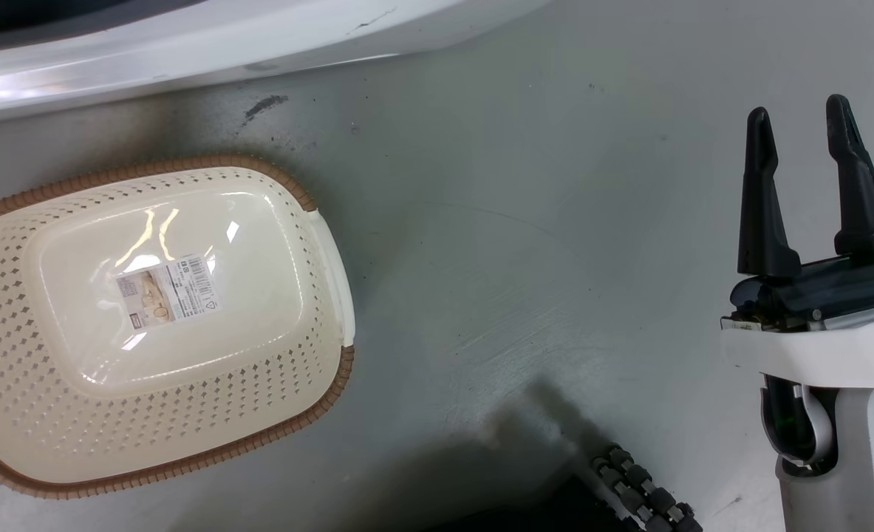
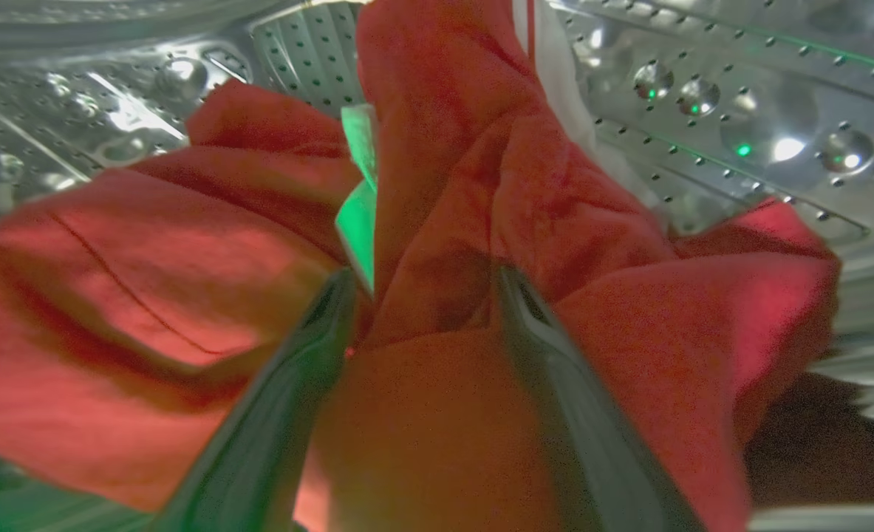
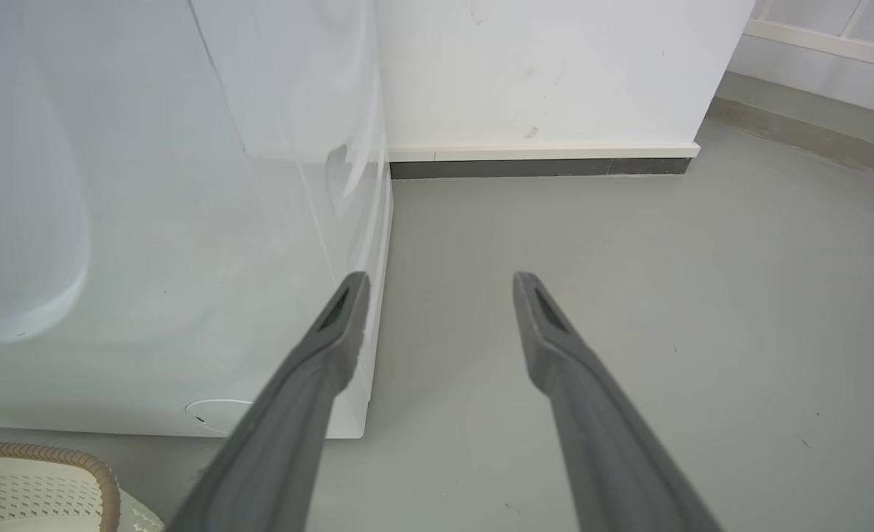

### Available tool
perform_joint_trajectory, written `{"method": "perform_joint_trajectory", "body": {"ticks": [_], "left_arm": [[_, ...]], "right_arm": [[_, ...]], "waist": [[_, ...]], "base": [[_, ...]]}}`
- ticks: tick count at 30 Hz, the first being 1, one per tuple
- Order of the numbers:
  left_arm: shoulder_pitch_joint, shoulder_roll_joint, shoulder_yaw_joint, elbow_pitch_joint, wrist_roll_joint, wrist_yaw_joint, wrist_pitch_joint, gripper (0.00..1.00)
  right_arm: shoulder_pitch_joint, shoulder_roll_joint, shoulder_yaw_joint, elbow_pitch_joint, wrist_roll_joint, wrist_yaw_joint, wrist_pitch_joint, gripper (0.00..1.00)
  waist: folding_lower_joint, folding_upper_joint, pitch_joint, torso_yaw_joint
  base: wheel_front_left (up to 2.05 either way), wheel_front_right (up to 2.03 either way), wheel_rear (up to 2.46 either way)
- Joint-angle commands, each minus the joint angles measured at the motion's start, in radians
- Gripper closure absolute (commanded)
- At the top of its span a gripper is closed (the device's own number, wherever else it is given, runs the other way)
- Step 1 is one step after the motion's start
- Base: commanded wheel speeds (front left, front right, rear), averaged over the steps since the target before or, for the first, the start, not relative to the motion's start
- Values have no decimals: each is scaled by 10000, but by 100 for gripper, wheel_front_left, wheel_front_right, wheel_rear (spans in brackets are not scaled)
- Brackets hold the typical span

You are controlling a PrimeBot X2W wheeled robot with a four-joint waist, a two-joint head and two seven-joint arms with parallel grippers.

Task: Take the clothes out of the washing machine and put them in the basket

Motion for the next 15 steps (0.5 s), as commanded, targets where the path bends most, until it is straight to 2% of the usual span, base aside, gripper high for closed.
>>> {"method": "perform_joint_trajectory", "body": {"ticks": [1,6,14,15], "left_arm": [[-134,44,-211,-85,-178,1,360,0],[-174,167,-654,-197,-621,-1,973,0],[-195,264,-1130,-65,-972,-1,1179,0],[-208,285,-1156,-82,-1021,-1,1124,86]], "right_arm": [[-190,5,16,-45,70,-7,-25,0],[-217,5,88,-27,109,-7,-25,0],[-221,5,105,-64,159,-7,-25,0],[-228,5,99,-64,151,-7,-25,0]], "waist": [[-1,0,54,-26],[-1,0,117,-53],[-1,0,147,-136],[-1,0,150,-138]], "base": [[0,0,0],[0,0,0],[0,0,0],[0,0,0]]}}
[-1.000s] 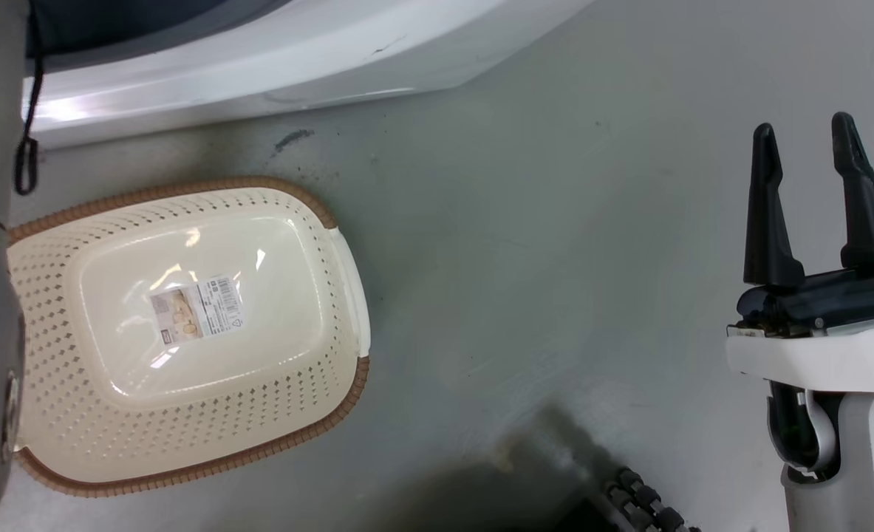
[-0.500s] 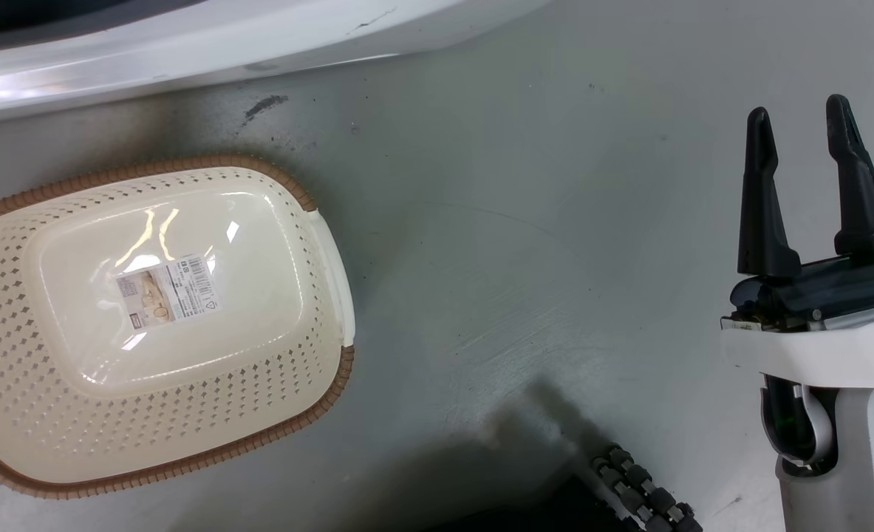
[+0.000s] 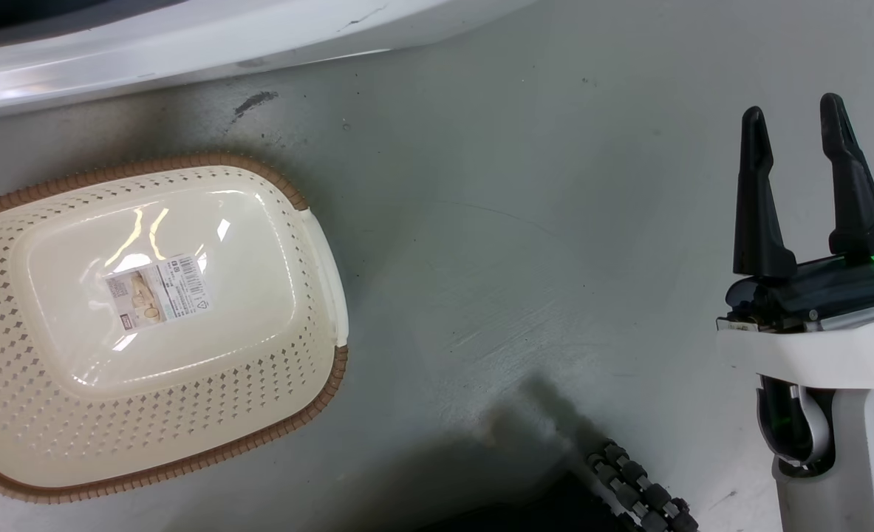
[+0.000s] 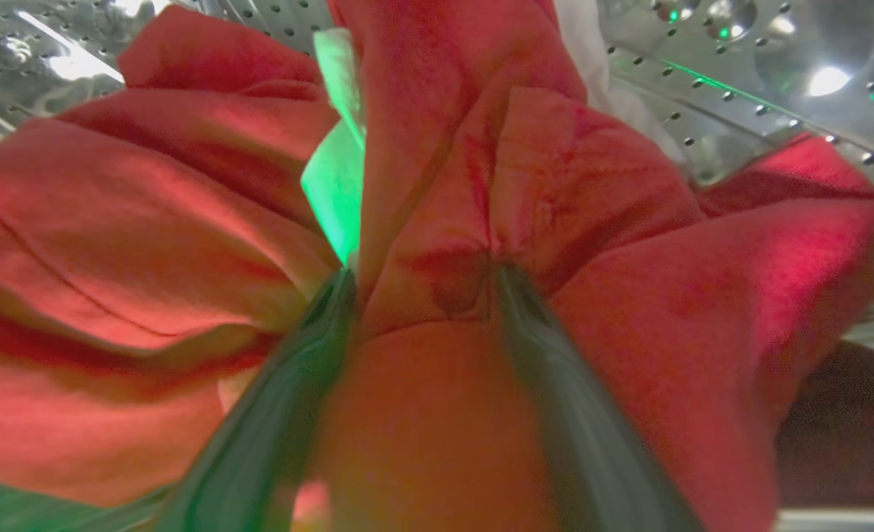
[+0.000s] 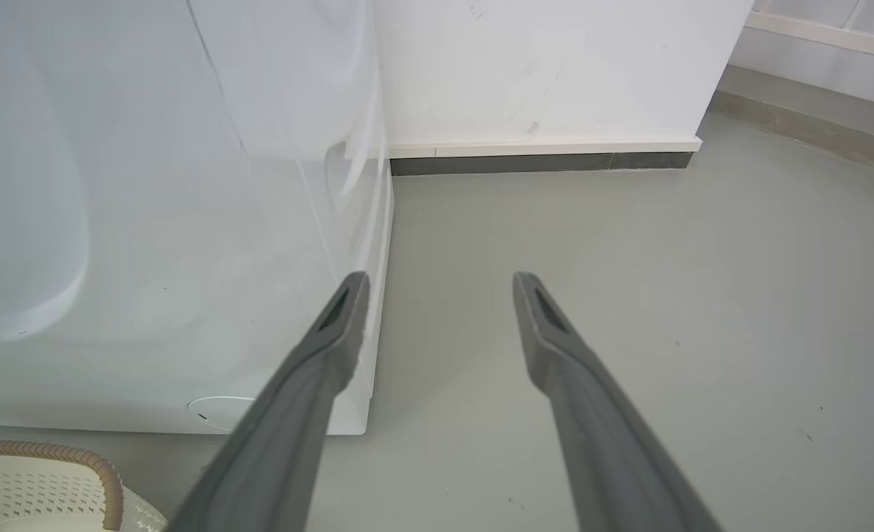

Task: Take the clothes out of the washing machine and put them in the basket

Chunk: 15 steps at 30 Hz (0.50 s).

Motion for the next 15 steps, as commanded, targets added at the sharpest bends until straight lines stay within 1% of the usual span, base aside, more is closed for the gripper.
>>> {"method": "perform_joint_trajectory", "body": {"ticks": [1,8,12,15], "left_arm": [[-4,38,-126,34,-61,-1,-42,100],[118,172,-439,139,-346,-2,-381,100],[280,214,-654,53,-456,-2,-972,100],[474,255,-774,-12,-547,-2,-1685,100]], "right_arm": [[-214,5,-20,-29,6,-7,-25,0],[-181,5,-64,-33,25,-7,-25,0],[-89,5,-57,15,-76,-7,-25,0],[-91,5,-88,38,-132,-7,-25,0]], "waist": [[0,0,4,-12],[0,0,-59,-38],[0,0,-246,40],[0,0,-494,123]], "base": [[0,0,0],[0,0,0],[0,0,0],[0,0,0]]}}
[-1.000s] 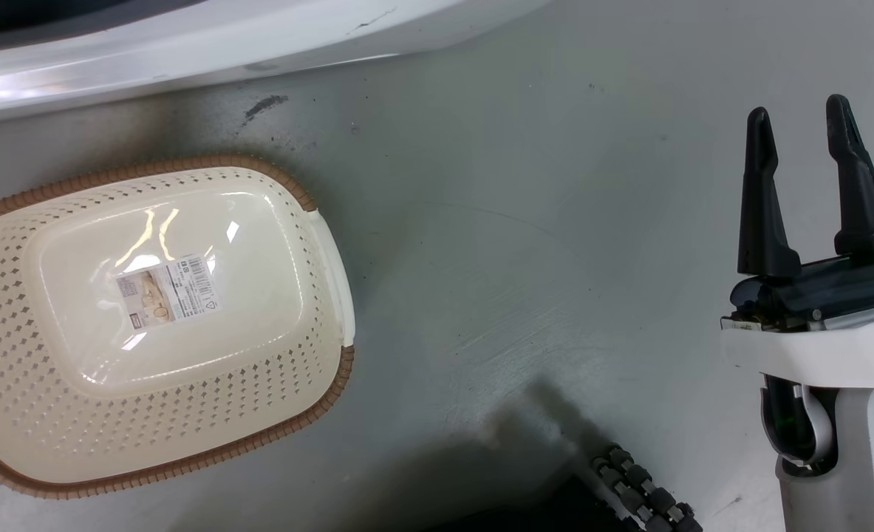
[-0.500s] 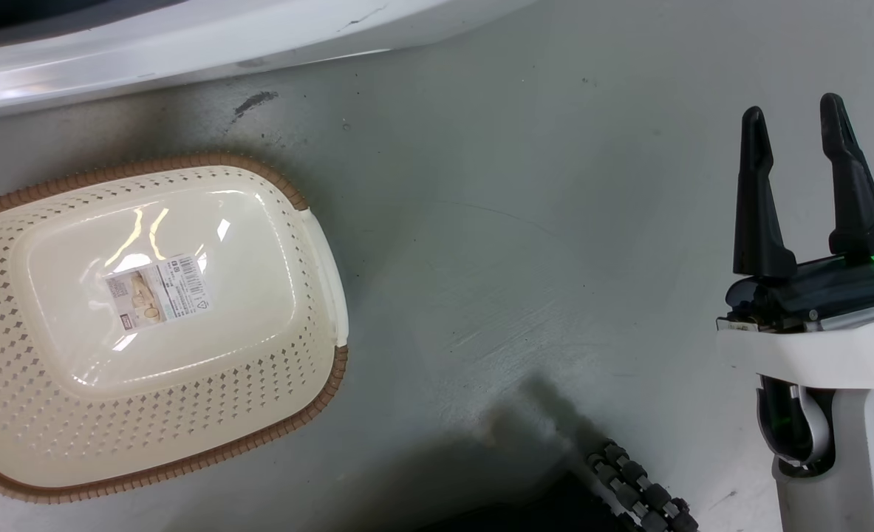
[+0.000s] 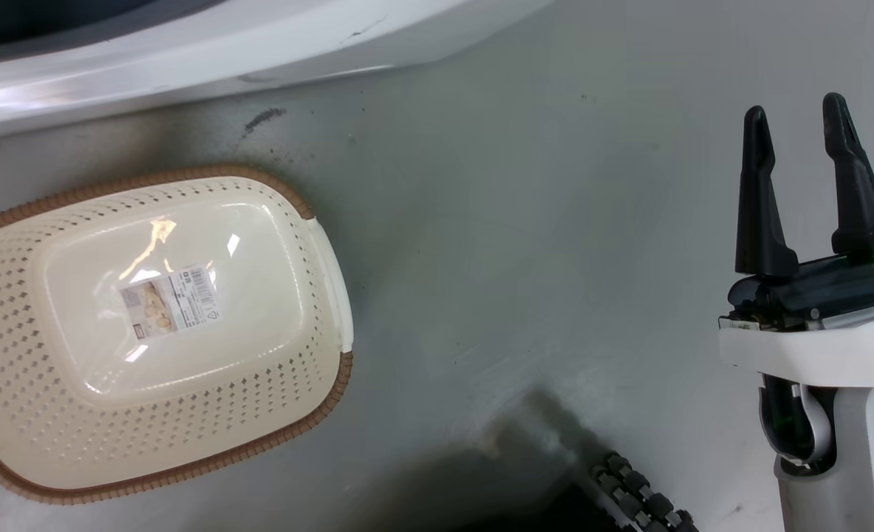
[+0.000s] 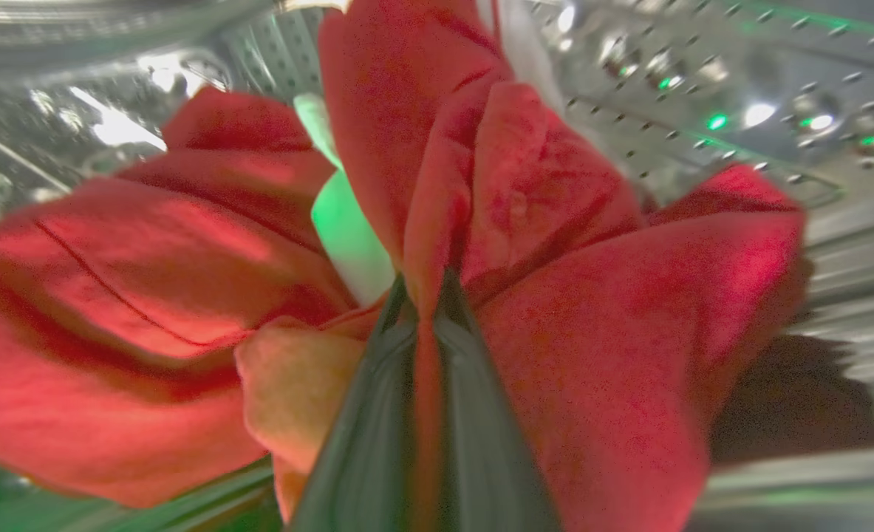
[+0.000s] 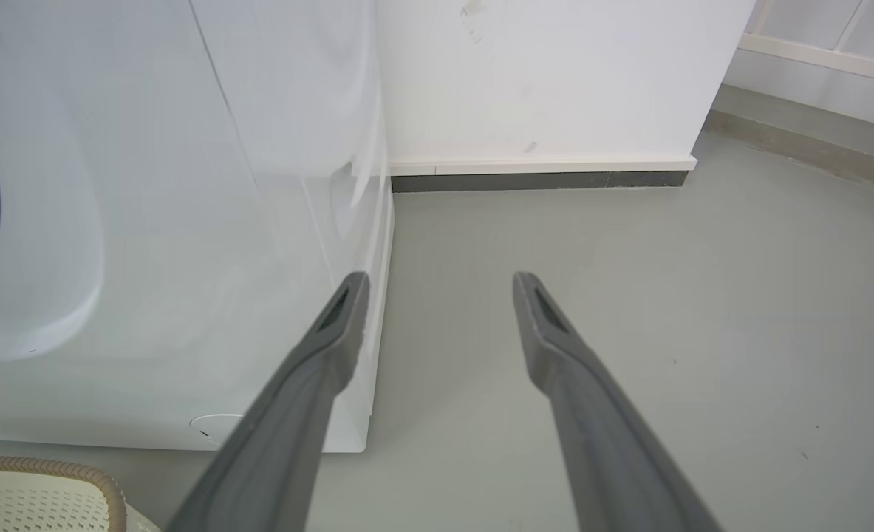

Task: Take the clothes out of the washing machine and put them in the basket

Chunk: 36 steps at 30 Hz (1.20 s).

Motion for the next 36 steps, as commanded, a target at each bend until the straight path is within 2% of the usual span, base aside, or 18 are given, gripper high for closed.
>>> {"method": "perform_joint_trajectory", "body": {"ticks": [1,11,26,36], "left_arm": [[308,66,-68,-61,-116,2,-555,100],[1892,-87,-532,-189,-802,1,-2846,100],[4829,-309,-1328,-752,-1914,1,-5163,100],[6560,-204,-2003,-1238,-1953,1,-6789,100]], "right_arm": [[-63,5,-57,21,-88,-7,-24,0],[335,2,-193,245,-563,-7,-24,0],[1139,2,-247,536,-1002,-7,-24,0],[1956,3,-322,710,-1323,-7,-24,0]], "waist": [[0,0,-279,112],[0,0,-1760,720],[0,0,-3706,1359],[0,0,-5094,1879]], "base": [[0,0,0],[0,0,0],[0,0,0],[0,0,0]]}}
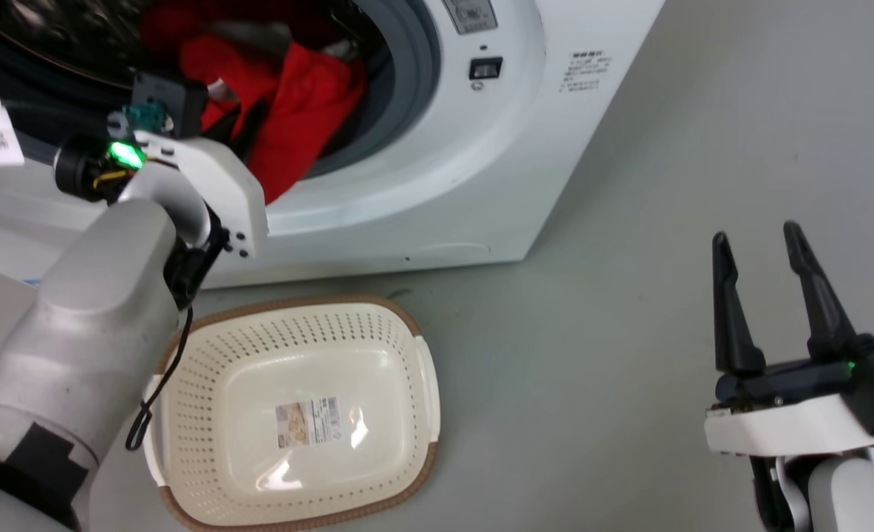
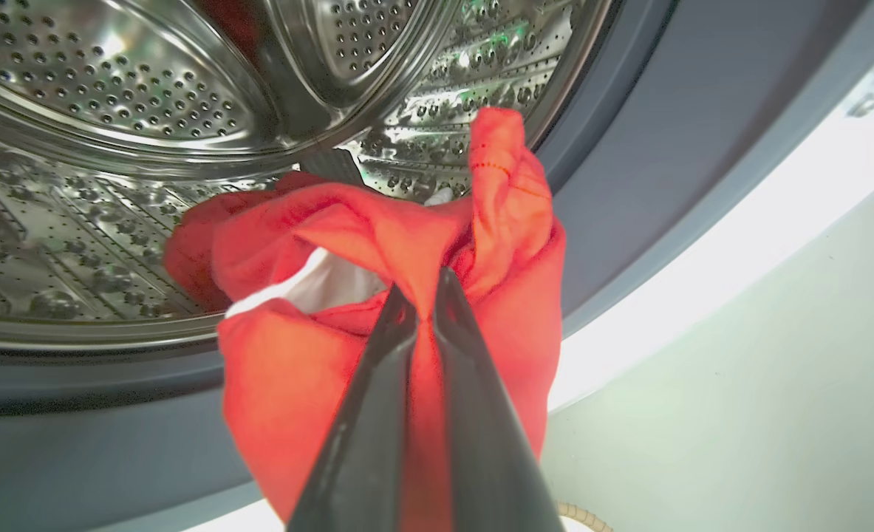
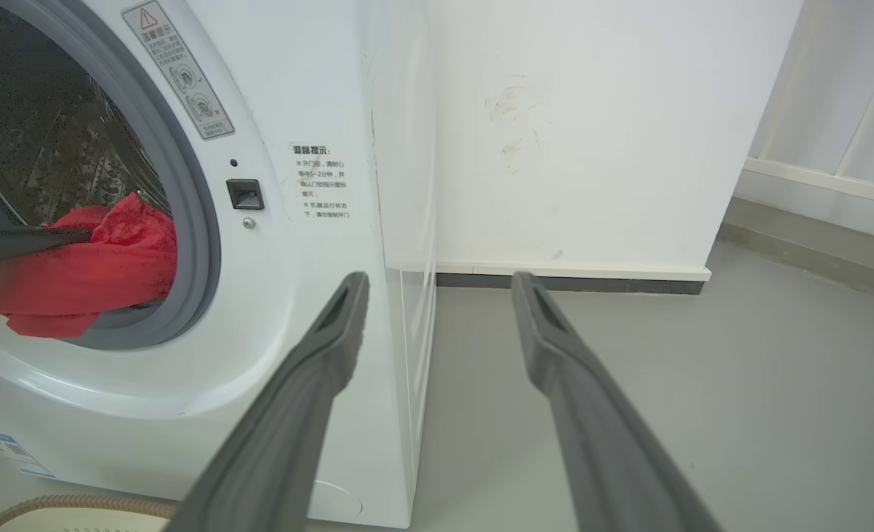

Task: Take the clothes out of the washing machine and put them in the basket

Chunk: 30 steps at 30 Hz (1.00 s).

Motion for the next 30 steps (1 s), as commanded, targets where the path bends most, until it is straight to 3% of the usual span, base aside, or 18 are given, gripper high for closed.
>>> {"method": "perform_joint_trajectory", "body": {"ticks": [1,6,14,30], "left_arm": [[261,33,-19,-121,-23,1,-247,100],[1035,79,-73,-652,69,101,-768,100],[2355,485,85,-2536,163,727,-1025,100],[4157,2627,331,-8164,657,3092,-580,100]], "right_arm": [[235,0,-20,51,-109,-7,-24,0],[694,0,-93,125,-278,-7,-24,0],[1400,0,-210,211,-399,-7,-24,0],[2245,1,-175,298,-367,-7,-24,0]], "waist": [[2,-1,-540,306],[2,-1,-1291,589],[2,-1,-2344,1007],[2,-1,-3356,1446]], "base": [[0,0,0],[0,0,0],[0,0,0],[0,0,0]]}}
